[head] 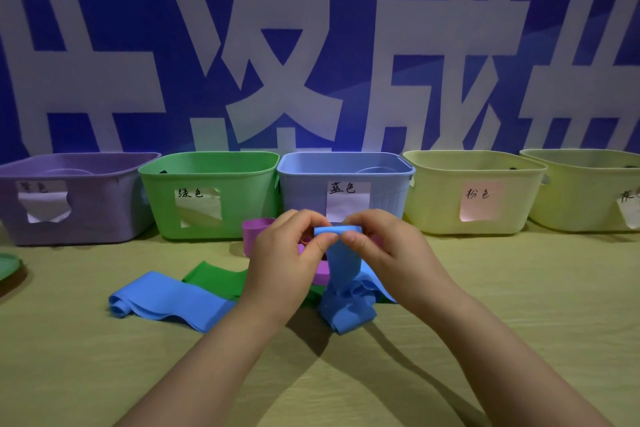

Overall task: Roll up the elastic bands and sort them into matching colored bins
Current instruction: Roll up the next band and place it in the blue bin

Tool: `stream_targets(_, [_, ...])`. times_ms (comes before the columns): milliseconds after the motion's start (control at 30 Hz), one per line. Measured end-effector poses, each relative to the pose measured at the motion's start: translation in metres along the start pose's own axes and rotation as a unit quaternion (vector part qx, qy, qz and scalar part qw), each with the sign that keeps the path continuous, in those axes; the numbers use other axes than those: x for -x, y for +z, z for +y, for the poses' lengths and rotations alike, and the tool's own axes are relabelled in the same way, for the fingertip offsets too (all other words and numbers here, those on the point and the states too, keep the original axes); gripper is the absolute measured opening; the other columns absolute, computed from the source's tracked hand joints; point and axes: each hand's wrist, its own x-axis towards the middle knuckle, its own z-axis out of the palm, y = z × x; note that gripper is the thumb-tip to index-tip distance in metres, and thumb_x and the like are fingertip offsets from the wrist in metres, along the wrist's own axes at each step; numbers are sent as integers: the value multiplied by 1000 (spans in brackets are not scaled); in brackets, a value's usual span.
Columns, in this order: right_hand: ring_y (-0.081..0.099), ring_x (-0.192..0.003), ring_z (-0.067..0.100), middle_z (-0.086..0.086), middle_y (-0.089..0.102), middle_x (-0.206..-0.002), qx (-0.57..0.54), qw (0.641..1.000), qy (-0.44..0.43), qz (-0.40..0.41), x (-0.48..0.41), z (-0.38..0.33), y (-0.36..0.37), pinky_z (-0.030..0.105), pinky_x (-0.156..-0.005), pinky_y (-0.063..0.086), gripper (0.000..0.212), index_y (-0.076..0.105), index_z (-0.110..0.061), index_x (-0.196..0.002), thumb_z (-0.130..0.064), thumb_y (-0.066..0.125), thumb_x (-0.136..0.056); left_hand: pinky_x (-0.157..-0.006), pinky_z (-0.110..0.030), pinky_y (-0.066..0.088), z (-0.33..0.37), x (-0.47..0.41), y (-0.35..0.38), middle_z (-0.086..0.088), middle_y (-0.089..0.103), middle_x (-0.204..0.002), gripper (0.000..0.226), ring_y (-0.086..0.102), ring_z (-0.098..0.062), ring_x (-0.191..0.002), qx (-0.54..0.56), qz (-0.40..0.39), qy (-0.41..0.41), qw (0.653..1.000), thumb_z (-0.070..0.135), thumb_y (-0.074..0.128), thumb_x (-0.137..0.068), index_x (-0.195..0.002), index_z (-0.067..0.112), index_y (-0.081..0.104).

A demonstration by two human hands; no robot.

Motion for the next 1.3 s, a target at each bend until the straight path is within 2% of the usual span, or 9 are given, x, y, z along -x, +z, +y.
stream_targets(67, [50, -79, 6, -4, 60, -87, -1, 1000, -1, 21, 1, 1, 2, 17, -71, 40, 22, 60, -26, -104, -32, 63, -84, -64, -17, 38, -1, -1, 0, 4, 59, -74, 5, 53, -8, -73, -12, 3, -6, 1000, 17, 66, -80, -76, 16, 62])
stream_targets(233, [48, -82, 3, -9, 58, -78, 19, 998, -18, 50, 0, 1, 2, 13, -66, 37, 8, 66, -21, -92, -22, 63, -84, -63, -17, 37, -1, -2, -1, 4, 59, -73, 4, 52, -8, -73, -14, -19, 3, 1000, 15, 65, -83, -79, 14, 64])
stream_targets(467, [56, -75, 18, 1, 62, -80, 0, 999, 0, 54, -2, 5, 2, 39, -72, 48, 10, 66, -18, -90, -24, 58, -88, -69, -9, 44, 5, 1, -1, 12, 63, -88, 25, 58, 0, -79, 49, -35, -39, 997, 14, 71, -78, -90, 31, 58])
stream_targets(700, [55, -72, 22, 2, 58, -69, -29, 1000, 9, 6, -1, 8, 2, 48, -71, 48, 24, 60, -22, -75, -30, 48, -94, -58, -14, 37, 4, -1, -3, 5, 61, -66, 9, 53, -7, -66, 9, -15, -11, 1000, 17, 69, -81, -76, 20, 62])
stream_targets(833, [56, -74, 8, -7, 62, -80, -63, 998, 12, 23, -1, 6, 4, 30, -73, 49, 13, 62, -30, -98, -33, 61, -86, -55, -13, 33, 0, -1, -3, 9, 54, -60, 6, 48, -3, -62, -22, -28, 9, 999, 19, 64, -84, -79, 17, 61])
stream_targets(1000, [53, -75, 1, -13, 60, -74, 10, 998, -16, 53, -2, 6, 3, 13, -63, 41, 11, 67, -23, -91, -28, 68, -81, -52, -13, 32, 1, -2, -1, 9, 48, -55, 5, 46, 1, -57, -10, -48, -16, 999, 17, 61, -87, -83, 16, 63])
stream_targets(1133, [52, -73, -6, -19, 57, -72, -6, 997, -7, 70, -2, 8, 0, 8, -62, 38, 7, 68, -24, -87, -25, 69, -80, -67, -22, 47, 3, 1, 0, 8, 64, -80, 20, 59, -7, -75, 64, -53, -59, 995, 20, 69, -81, -87, 34, 56])
stream_targets(1200, [54, -70, -1, -15, 59, -69, -36, 997, -7, 69, -2, 7, -1, 12, -62, 43, 10, 63, -32, -77, -25, 69, -80, -71, -22, 49, 4, 1, 0, 11, 64, -83, 29, 61, -9, -79, 80, -46, -66, 994, 16, 73, -77, -84, 37, 53])
stream_targets(1300, [57, -67, 15, -1, 60, -65, -79, 995, 6, 58, -2, 7, 0, 42, -68, 53, 16, 60, -35, -69, -30, 64, -83, -62, -11, 43, 6, 1, -2, 9, 64, -76, 28, 58, -2, -70, 69, -27, -45, 996, 12, 72, -77, -77, 34, 55])
